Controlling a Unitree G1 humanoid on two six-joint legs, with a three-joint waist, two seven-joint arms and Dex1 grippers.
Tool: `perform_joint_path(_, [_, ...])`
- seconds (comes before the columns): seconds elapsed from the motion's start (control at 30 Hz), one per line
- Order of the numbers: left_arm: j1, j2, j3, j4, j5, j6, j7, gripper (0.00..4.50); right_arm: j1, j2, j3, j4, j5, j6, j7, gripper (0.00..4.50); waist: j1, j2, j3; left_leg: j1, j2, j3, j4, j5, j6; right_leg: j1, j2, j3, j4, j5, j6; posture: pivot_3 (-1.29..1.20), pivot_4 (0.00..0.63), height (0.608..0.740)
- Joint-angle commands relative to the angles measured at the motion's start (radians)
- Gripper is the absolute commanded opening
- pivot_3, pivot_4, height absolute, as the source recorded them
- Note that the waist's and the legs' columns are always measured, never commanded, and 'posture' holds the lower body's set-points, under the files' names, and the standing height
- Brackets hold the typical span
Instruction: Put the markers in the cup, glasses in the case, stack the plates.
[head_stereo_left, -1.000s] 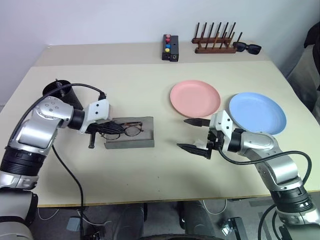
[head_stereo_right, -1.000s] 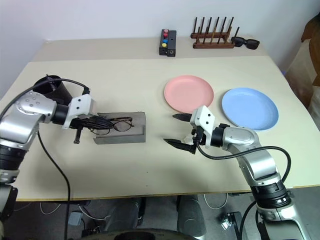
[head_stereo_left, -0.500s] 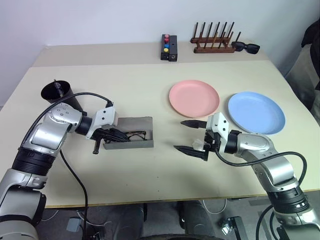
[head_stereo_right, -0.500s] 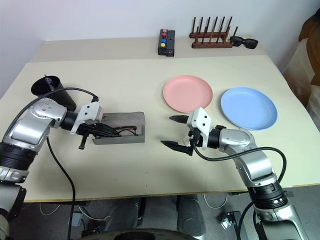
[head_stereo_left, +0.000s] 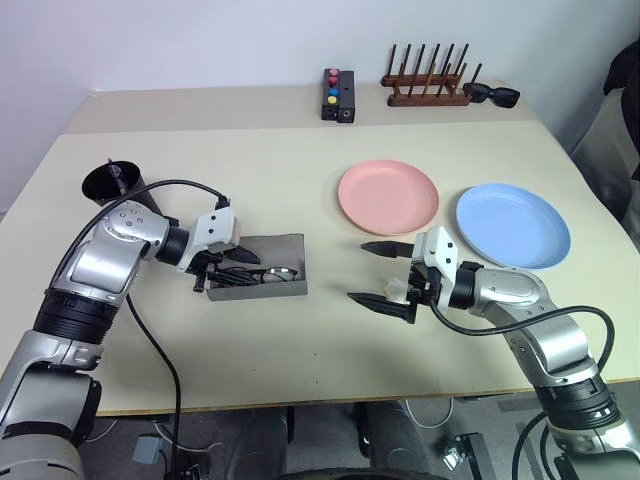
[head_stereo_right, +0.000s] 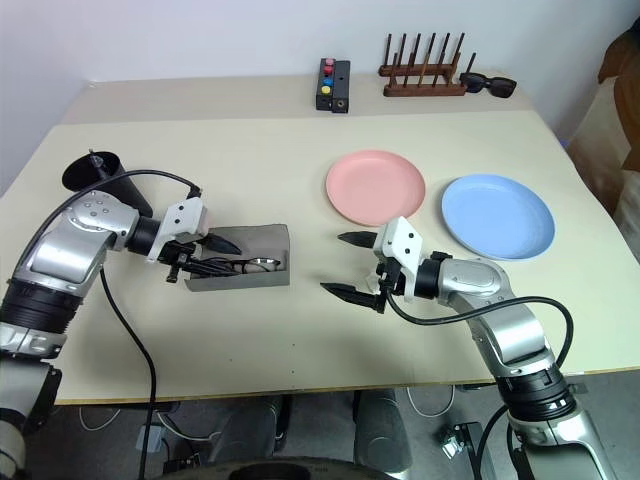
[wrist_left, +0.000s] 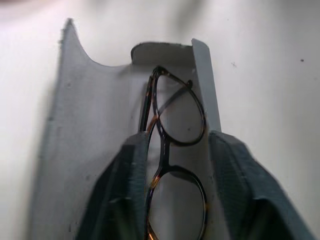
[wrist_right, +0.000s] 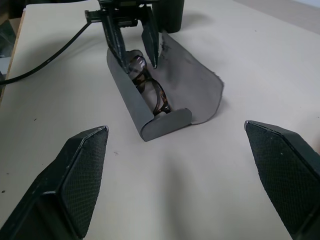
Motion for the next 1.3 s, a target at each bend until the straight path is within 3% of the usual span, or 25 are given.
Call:
perform_joint_path(0.03, [-0.025, 0.004, 0.053, -0.027, -0.045, 0.013, 0.005, 1.93, -0.002, -0.003, -0.015, -0.036, 0.011, -0.010, 0.004, 4.50, 0.000, 0.000, 0.000, 0.000, 0.000, 0.000, 0.000, 0.000, 0.000, 0.000, 0.000, 0.000, 0.000, 0.000, 0.000, 0.00, 0.150, 0.734])
perform_joint_path(0.27, [-0.122, -0.020, 0.177, -0.030, -0.133, 0.060, 0.110, 1.93, -0.004, 0.000, -0.008, -0.037, 0.008, -0.010, 0.004, 4.50, 0.002, 0.000, 0.000, 0.000, 0.000, 0.000, 0.000, 0.000, 0.000, 0.000, 0.000, 0.000, 0.000, 0.000, 0.000, 0.00, 0.150, 0.734])
perform_joint_path(0.37, [-0.158, -0.020, 0.190, 0.068, -0.057, -0.018, 0.213, 1.11, -0.018, 0.009, 0.004, -0.040, 0.007, -0.010, 0.003, 4.50, 0.002, 0.000, 0.000, 0.000, 0.000, 0.000, 0.000, 0.000, 0.000, 0.000, 0.000, 0.000, 0.000, 0.000, 0.000, 0.00, 0.150, 0.734])
perform_joint_path(0.43, [-0.151, -0.011, 0.173, 0.114, -0.004, -0.068, 0.256, 0.06, -0.027, 0.013, 0.012, -0.047, 0.009, -0.007, 0.004, 4.50, -0.004, 0.000, 0.000, 0.001, 0.000, 0.000, 0.000, 0.000, 0.000, 0.000, 0.000, 0.000, 0.000, 0.000, 0.001, 0.00, 0.150, 0.734])
perform_joint_path(0.7, [-0.065, -0.064, 0.133, 0.211, 0.070, -0.177, 0.320, 0.02, -0.060, 0.083, 0.062, -0.042, -0.023, -0.026, -0.036, 4.50, 0.003, 0.000, 0.000, 0.000, 0.000, 0.000, 0.000, 0.000, 0.000, -0.001, 0.000, 0.000, 0.002, 0.000, 0.001, 0.00, 0.150, 0.734])
perform_joint_path(0.87, [-0.010, -0.084, 0.141, 0.135, 0.004, -0.117, 0.258, 0.02, -0.060, 0.094, 0.069, -0.046, -0.022, -0.023, -0.043, 4.50, 0.003, -0.001, 0.000, -0.001, 0.000, 0.000, 0.001, 0.000, 0.000, -0.001, 0.000, 0.000, 0.001, 0.000, 0.000, 0.00, 0.150, 0.734])
perform_joint_path(1.1, [0.125, -0.007, 0.132, -0.080, -0.090, 0.023, 0.114, 0.02, -0.062, 0.091, 0.066, -0.044, -0.019, -0.025, -0.042, 4.50, -0.007, 0.000, 0.000, 0.000, 0.000, 0.000, -0.001, 0.000, 0.000, -0.003, 0.000, 0.000, 0.003, 0.000, 0.000, 0.00, 0.150, 0.734])
perform_joint_path(1.3, [0.209, 0.031, 0.125, -0.200, -0.109, 0.083, 0.103, 0.02, -0.063, 0.093, 0.068, -0.042, -0.017, -0.022, -0.039, 4.50, 0.001, 0.000, 0.000, -0.001, 0.000, 0.000, 0.000, 0.000, 0.000, -0.003, 0.000, 0.000, 0.002, 0.000, 0.000, 0.00, 0.150, 0.734])
